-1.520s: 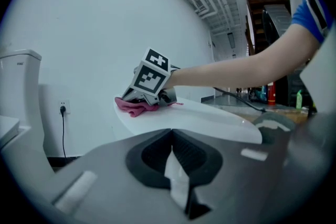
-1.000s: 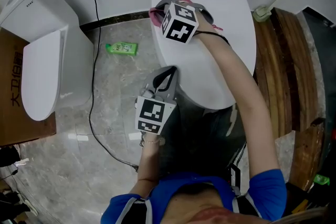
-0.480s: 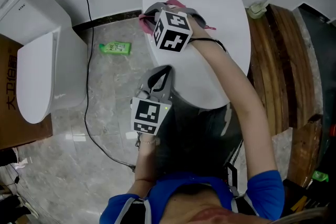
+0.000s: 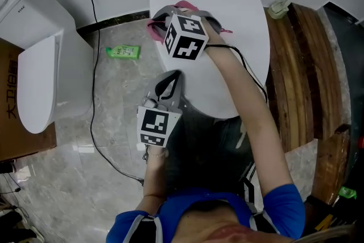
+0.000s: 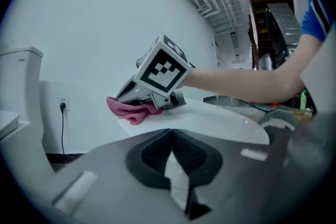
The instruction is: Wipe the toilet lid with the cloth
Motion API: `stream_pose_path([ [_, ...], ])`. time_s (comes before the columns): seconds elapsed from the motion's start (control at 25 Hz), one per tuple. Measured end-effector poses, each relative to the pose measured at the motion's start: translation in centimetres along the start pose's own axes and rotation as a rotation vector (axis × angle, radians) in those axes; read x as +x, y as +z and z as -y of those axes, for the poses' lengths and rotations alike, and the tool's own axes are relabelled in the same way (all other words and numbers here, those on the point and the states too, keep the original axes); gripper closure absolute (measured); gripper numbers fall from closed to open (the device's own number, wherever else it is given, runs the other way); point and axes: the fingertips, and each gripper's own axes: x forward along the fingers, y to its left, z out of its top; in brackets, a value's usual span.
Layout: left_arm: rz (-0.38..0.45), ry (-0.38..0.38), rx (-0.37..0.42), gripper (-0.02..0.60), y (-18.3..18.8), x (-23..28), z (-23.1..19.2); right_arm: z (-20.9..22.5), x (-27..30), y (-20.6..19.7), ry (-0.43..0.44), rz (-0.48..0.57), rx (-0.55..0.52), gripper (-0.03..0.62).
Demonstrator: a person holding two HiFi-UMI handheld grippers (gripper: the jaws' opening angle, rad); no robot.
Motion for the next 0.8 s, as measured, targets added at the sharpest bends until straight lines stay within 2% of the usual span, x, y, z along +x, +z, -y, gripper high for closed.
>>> stream_pose_path([
  [0.44,-0.011,0.014,0.013,0.578,0.0,0.1,-0.1,0.0,-0.7,-0.9,0.014,-0.041,0.026,0.586],
  [0.8,-0.031,0.018,0.024,0.580,0.0,0.1,0.0,0.1,-1.7,-2.0,0.017,-0.024,0.026,0.586],
])
